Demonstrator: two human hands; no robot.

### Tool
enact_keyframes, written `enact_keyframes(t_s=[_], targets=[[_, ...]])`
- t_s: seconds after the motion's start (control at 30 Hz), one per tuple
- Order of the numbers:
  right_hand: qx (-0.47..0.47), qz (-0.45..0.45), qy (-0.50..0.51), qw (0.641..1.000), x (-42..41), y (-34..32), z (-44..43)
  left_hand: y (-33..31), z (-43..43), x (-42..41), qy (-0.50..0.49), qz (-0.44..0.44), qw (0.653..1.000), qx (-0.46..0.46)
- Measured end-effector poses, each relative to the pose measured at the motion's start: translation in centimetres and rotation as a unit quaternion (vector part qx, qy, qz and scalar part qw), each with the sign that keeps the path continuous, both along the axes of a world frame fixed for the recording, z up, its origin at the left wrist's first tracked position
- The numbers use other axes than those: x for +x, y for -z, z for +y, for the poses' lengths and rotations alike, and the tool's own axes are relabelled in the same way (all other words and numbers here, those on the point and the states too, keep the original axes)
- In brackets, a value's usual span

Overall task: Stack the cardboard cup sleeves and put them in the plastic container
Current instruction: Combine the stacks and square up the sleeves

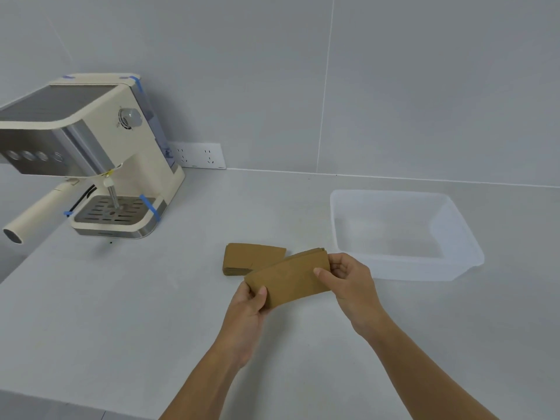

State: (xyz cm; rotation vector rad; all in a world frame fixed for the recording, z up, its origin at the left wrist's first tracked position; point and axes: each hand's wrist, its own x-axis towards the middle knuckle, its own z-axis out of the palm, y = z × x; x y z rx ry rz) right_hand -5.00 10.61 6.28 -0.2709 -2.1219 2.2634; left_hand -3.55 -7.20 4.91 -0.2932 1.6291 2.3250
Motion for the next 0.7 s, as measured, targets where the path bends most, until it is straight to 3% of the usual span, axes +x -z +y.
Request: enact_keyframes(t_s=[0.43,0.7], targets=[[0.066,-0.074,0.020,0.995,-3.0,0.7,-3.6,-2.1,-3.8,-4.4,-0.106,-0.020,0.980,-0.165],[0.062,-0.138,0.022,0.988,-6.6,-0.6,-5.0,-4.9,-4.9,-10.0,-0.100,-0.050,0.966,-0.233]])
